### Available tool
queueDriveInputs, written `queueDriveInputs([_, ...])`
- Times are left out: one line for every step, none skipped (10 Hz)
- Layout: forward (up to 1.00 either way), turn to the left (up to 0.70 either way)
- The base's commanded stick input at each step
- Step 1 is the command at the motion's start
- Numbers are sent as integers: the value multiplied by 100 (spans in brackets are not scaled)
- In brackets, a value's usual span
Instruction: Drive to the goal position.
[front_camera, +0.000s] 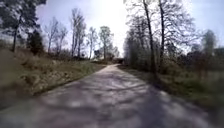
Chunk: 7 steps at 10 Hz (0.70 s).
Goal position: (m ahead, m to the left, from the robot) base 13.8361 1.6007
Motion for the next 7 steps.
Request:
queueDriveInputs([100, 0])
queueDriveInputs([100, 0])
queueDriveInputs([100, 0])
queueDriveInputs([100, 0])
queueDriveInputs([100, 0])
queueDriveInputs([100, 0])
queueDriveInputs([100, 0])
